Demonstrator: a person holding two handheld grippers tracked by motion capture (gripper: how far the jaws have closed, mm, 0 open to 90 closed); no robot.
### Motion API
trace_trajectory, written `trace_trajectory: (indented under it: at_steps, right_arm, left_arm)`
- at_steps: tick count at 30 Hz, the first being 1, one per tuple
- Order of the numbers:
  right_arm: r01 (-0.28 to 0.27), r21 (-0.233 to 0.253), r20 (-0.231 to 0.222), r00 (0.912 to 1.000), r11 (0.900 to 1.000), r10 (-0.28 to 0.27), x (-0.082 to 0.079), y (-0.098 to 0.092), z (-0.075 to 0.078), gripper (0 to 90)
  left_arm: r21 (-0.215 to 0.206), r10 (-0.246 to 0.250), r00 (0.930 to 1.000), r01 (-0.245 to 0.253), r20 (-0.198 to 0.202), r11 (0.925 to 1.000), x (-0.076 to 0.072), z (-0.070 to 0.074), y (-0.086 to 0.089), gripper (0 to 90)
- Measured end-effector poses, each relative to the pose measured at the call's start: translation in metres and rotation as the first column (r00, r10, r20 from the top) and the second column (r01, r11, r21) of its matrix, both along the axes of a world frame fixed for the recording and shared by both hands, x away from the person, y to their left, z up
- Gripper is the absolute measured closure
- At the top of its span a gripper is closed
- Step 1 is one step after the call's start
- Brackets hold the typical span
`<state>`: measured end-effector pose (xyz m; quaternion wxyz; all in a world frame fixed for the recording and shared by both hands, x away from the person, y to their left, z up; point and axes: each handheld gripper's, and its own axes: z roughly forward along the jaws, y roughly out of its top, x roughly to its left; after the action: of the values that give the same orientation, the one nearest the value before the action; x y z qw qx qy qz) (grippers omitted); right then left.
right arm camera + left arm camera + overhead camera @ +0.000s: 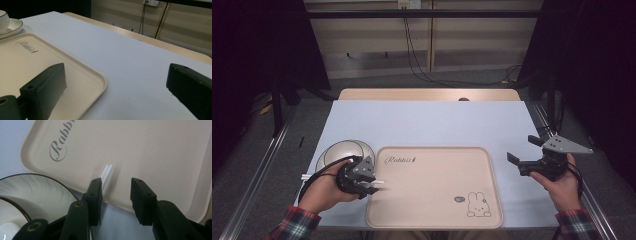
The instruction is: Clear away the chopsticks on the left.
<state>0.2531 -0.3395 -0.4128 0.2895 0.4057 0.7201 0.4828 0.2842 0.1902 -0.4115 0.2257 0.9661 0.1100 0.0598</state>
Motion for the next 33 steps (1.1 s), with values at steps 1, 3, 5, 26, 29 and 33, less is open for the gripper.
trace_trajectory:
  at_steps: [1,3,5,26,29,33]
  right_arm:
    - [-0.001,0.000,-0.001,1.0000,1.000,0.001,0.0000,0.0001,0.0000,2.0]
    - [-0.004,-0.001,0.001,1.0000,1.000,0.004,0.0001,0.0002,0.0001,2.0]
    - [-0.002,-0.001,0.002,1.0000,1.000,0.002,0.0001,-0.0001,0.0002,1.9]
    - [-0.006,0.000,0.008,0.9999,1.000,0.006,0.0000,-0.0006,0.0005,2.4]
    - [-0.006,0.000,0.008,0.9999,1.000,0.006,0.0001,-0.0006,0.0005,2.4]
    - [-0.005,0.004,0.007,1.0000,1.000,0.005,0.0002,-0.0007,0.0003,2.4]
  left_arm:
    - [0.000,0.002,1.0000,-0.002,-0.002,1.0000,0.0000,-0.0007,0.0000,62.0]
    - [0.007,-0.003,1.0000,0.003,-0.004,1.0000,0.0002,-0.0022,0.0000,62.8]
    - [0.010,-0.009,1.0000,0.009,0.000,0.9999,0.0003,-0.0037,0.0002,63.4]
    - [0.013,-0.013,0.9995,0.013,0.028,0.9998,0.0030,-0.0042,0.0002,64.4]
    - [0.014,-0.013,0.9996,0.013,0.027,0.9998,0.0037,-0.0056,-0.0013,65.0]
    - [0.006,-0.018,0.9992,0.017,0.035,0.9998,0.0042,-0.0071,-0.0029,65.0]
